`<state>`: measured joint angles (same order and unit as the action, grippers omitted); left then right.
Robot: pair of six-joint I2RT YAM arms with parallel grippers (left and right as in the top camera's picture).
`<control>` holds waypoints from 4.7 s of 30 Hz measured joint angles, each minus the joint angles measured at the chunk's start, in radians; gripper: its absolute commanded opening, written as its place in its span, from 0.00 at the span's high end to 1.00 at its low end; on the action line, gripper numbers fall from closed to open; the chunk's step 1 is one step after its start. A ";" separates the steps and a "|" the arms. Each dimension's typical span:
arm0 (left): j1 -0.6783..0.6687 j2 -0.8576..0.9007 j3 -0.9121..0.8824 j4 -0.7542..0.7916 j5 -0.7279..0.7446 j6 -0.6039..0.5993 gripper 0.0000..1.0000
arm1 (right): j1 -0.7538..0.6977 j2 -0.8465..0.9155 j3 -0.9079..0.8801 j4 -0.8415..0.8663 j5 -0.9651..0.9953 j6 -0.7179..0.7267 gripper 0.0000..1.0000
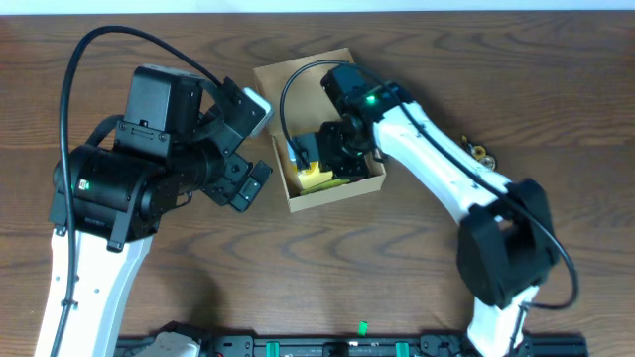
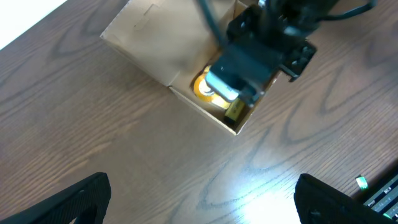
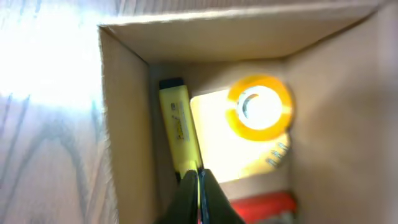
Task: Pack container
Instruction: 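Lower the highlighter into the box beside the tape and release, then withdraw right gripper right to the blue-white staples box, then lower right gripper and grasp the staples box, then carry the staples box left over the box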
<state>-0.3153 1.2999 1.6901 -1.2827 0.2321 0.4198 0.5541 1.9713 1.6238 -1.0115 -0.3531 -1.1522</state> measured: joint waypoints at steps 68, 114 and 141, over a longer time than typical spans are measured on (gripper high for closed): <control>0.000 0.000 0.000 0.000 0.000 0.000 0.05 | -0.422 0.124 -0.001 0.171 0.253 0.823 0.32; 0.000 0.000 0.000 0.000 0.000 0.000 0.05 | -0.359 0.232 -0.002 0.187 0.355 0.959 0.63; 0.000 0.000 0.000 0.000 0.000 0.000 0.05 | -0.318 0.081 0.126 0.078 0.309 0.999 0.75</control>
<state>-0.3153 1.2999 1.6901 -1.2827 0.2321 0.4198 0.2363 2.0525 1.7500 -0.9333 -0.0444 -0.1528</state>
